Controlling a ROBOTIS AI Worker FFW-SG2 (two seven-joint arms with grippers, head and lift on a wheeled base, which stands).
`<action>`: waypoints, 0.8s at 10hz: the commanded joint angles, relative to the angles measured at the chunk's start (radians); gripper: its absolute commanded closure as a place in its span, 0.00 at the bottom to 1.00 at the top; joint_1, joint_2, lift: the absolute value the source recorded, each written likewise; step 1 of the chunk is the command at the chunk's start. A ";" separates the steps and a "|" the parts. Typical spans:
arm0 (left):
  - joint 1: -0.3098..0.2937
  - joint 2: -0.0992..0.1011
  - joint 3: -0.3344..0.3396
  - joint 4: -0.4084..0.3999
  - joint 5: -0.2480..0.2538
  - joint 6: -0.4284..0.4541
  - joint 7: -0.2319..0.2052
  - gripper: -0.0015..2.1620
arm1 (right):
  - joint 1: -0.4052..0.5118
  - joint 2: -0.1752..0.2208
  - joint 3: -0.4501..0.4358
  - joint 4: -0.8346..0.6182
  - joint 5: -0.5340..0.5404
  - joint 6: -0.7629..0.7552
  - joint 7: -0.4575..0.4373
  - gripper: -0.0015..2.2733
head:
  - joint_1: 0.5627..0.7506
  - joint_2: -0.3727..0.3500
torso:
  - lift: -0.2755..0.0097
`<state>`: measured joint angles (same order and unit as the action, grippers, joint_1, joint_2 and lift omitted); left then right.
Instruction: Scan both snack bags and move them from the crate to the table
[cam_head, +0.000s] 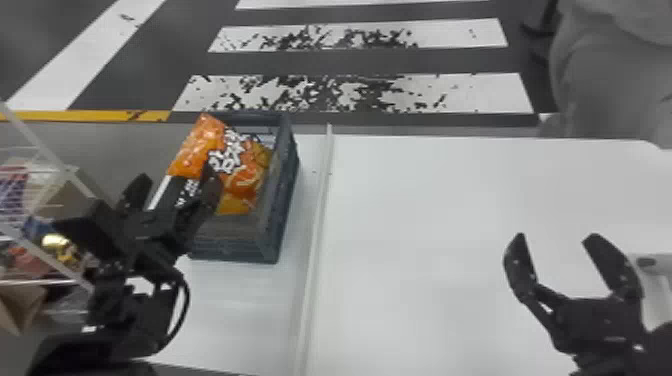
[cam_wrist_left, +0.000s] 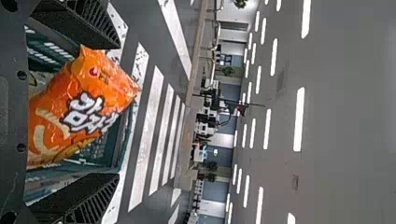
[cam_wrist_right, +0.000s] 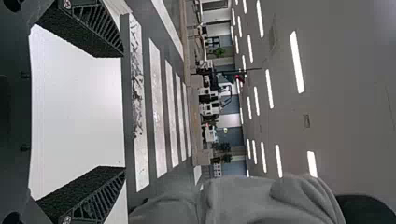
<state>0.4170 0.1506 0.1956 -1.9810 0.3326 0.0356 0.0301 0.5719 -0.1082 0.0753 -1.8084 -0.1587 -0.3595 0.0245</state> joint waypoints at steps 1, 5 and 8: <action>-0.067 0.000 0.079 0.016 0.029 0.166 -0.038 0.00 | -0.007 -0.002 0.006 0.004 0.002 0.012 0.000 0.03 | 0.70 0.78 | 0.66; -0.164 0.003 0.159 0.045 0.055 0.378 -0.116 0.00 | -0.030 -0.016 0.027 0.017 0.010 0.049 0.000 0.03 | 0.70 0.85 | 0.66; -0.310 0.018 0.176 0.111 0.051 0.522 -0.144 0.00 | -0.030 -0.019 0.027 0.020 0.011 0.052 0.000 0.03 | 0.70 0.87 | 0.66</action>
<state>0.1363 0.1644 0.3717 -1.8829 0.3866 0.5409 -0.1145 0.5402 -0.1264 0.1022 -1.7891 -0.1480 -0.3077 0.0245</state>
